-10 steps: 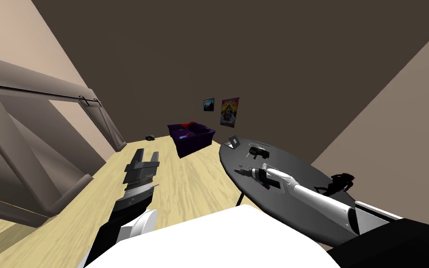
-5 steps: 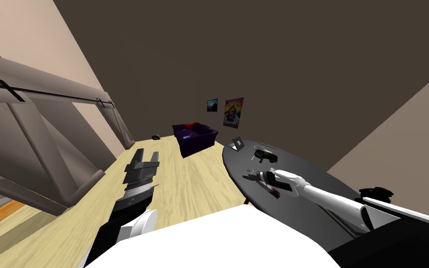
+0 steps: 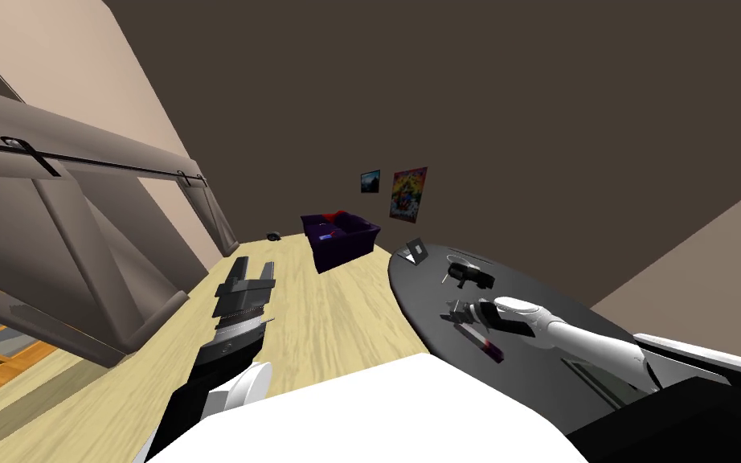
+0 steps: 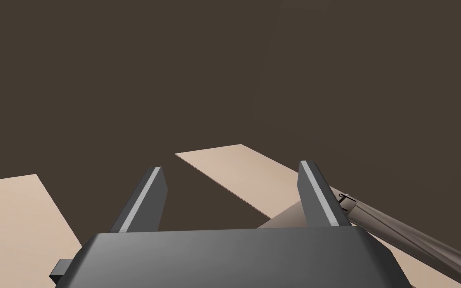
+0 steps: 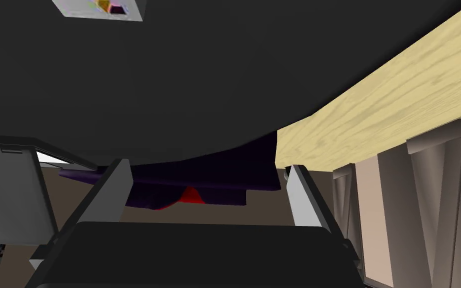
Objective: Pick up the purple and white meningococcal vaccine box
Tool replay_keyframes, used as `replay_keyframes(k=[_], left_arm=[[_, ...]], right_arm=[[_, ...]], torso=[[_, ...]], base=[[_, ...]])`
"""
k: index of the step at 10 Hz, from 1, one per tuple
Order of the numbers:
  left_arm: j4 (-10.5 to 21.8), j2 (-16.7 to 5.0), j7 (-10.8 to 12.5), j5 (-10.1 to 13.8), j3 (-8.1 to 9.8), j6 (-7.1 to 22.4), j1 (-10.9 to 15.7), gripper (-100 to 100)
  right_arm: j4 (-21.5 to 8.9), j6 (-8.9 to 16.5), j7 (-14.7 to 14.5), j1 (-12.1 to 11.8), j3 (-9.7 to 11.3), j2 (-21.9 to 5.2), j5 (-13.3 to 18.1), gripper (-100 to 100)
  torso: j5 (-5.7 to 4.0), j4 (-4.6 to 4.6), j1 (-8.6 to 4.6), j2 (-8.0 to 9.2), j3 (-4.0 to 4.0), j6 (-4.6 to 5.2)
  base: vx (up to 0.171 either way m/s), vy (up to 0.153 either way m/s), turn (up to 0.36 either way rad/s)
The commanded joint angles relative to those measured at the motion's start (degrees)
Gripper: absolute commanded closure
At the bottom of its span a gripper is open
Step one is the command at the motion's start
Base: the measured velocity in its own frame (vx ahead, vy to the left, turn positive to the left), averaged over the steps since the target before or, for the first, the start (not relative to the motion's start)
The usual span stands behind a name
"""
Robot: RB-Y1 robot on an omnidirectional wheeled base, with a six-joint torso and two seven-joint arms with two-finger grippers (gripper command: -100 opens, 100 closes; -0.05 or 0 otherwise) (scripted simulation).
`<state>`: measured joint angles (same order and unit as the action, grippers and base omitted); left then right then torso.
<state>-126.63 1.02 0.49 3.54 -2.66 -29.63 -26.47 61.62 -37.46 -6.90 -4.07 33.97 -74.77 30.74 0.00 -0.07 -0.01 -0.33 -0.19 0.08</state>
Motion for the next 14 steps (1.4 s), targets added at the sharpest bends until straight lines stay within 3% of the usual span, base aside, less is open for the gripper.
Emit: replay_keyframes(k=[1,4,5,9,13,14], left_arm=[[0.0,0.0,0.0,0.0,0.00,0.0,0.0,0],[0.0,0.0,0.0,0.0,0.00,0.0,0.0,0],[0.0,0.0,0.0,0.0,0.00,0.0,0.0,0],[0.0,0.0,0.0,0.0,0.00,0.0,0.0,0],[0.0,0.0,0.0,0.0,0.00,0.0,0.0,0],[0.0,0.0,0.0,0.0,0.00,0.0,0.0,0]], right_arm=[[0.5,1.0,-0.7,-1.8,0.3,-0.5,0.2,-100],[-5.5,-1.2,-2.0,-4.5,3.8,-3.2,2.3,-100],[-5.6,-1.2,-2.0,-4.5,3.8,-3.2,2.3,-100],[-11.5,-3.6,-3.3,-8.3,7.6,-4.7,4.2,-100],[-13.9,-4.8,-3.9,-10.4,9.3,-4.9,5.0,-100],[-14.0,-4.7,-3.8,-9.6,9.2,-4.4,5.2,-100]], torso=[[0.00,0.00,0.00,0.00,0.00,0.00],[0.01,0.00,0.09,0.00,0.00,0.00],[0.01,-0.02,0.06,-0.12,-0.06,0.02],[-0.01,-0.02,0.06,-0.08,-0.04,0.01],[-0.02,0.03,0.02,0.16,0.08,0.00],[0.00,0.04,0.04,0.17,0.10,0.01]], base=[[0.056,-0.001,0.024],[0.098,0.021,0.045],[0.107,-0.005,-0.003],[0.106,0.009,0.004],[0.062,0.012,-0.010],[0.022,0.005,-0.009]])
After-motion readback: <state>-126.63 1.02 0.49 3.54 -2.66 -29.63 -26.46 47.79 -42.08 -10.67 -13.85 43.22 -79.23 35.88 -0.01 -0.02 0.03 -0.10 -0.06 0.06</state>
